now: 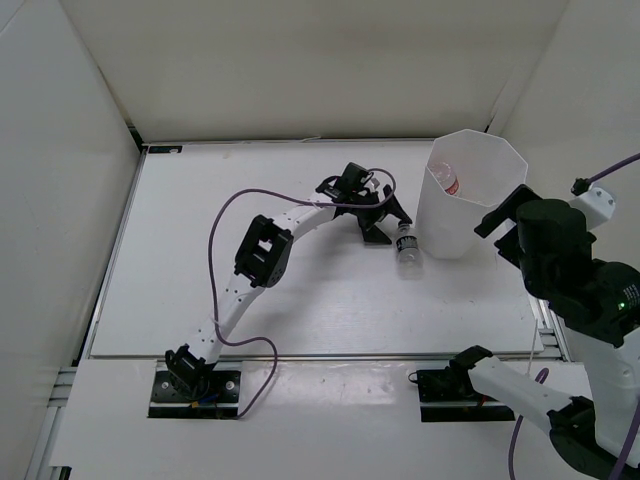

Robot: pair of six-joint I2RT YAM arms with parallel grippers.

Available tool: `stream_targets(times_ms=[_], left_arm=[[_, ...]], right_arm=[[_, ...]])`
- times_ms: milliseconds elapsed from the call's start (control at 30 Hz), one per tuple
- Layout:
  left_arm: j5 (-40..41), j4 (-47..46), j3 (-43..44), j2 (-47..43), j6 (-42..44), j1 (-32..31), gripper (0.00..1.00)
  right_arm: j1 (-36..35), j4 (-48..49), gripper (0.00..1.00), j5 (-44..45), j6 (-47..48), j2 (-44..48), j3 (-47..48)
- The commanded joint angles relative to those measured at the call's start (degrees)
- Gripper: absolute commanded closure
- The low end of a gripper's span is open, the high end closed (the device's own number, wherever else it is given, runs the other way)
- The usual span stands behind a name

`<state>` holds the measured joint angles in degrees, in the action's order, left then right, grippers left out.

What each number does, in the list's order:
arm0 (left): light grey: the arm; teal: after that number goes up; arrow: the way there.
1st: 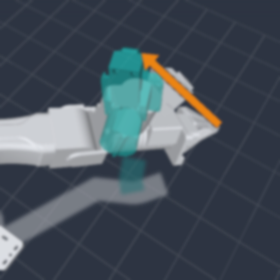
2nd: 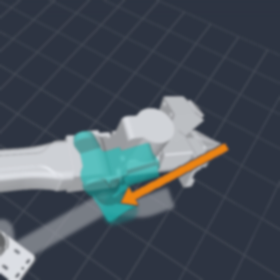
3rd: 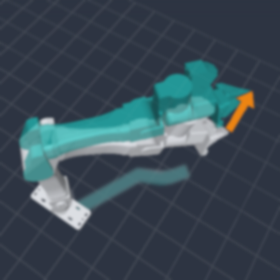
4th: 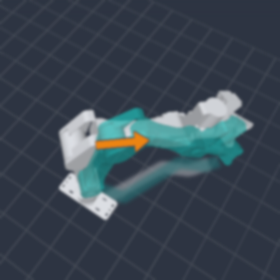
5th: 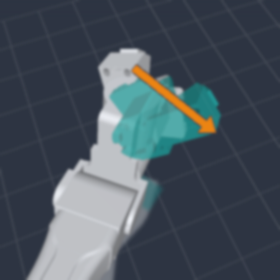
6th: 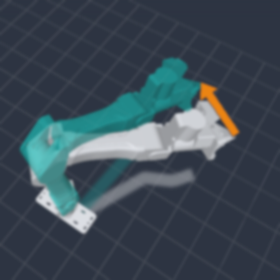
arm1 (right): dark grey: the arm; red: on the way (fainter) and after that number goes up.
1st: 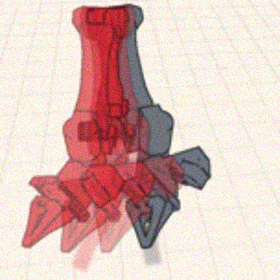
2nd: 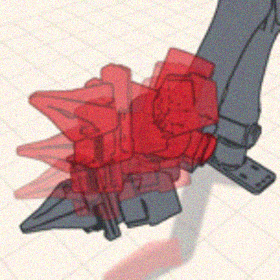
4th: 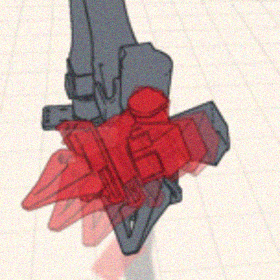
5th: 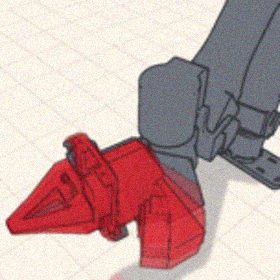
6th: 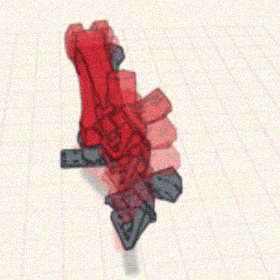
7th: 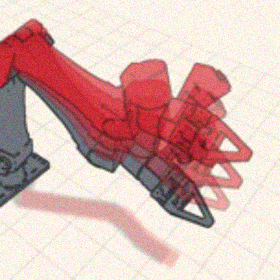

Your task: Put the plastic bottles in the bin

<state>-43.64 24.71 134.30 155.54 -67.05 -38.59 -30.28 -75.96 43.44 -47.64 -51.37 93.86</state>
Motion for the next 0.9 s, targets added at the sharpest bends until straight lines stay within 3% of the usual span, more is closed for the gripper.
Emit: stream_targets(times_ms=[0,300,400,567,667,733,867], left_arm=[[-3.3,-1.6,0.6,-0.2,0.1,-2.4,0.00],[-7.6,-2.1,-2.5,-0.2,0.6,-4.7,0.00],[-8.7,-2.1,-5.3,-1.0,1.4,-5.3,0.08],[-8.7,-2.1,-14.0,-6.0,5.2,-5.3,0.31],[-7.3,-2.1,-19.8,-11.9,8.0,-5.3,0.39],[-6.6,-2.1,-26.1,-17.3,9.9,-4.5,0.51],[-1.0,-2.1,-37.1,-27.9,14.0,-1.1,0.54]], right_arm=[[0.2,-1.7,0.00,2.1,-1.8,0.7,-0.3],[0.2,-3.5,0.00,2.1,-4.2,2.9,-2.0],[0.2,-4.6,0.00,2.1,-5.3,3.5,-2.0],[0.2,-4.6,0.00,2.1,-5.8,4.0,-3.1],[0.2,-4.1,0.00,2.1,-5.8,4.5,-3.6],[0.2,-4.1,0.00,2.1,-5.8,4.5,-4.3],[0.2,-3.0,0.00,2.6,-5.8,4.5,-4.3]])
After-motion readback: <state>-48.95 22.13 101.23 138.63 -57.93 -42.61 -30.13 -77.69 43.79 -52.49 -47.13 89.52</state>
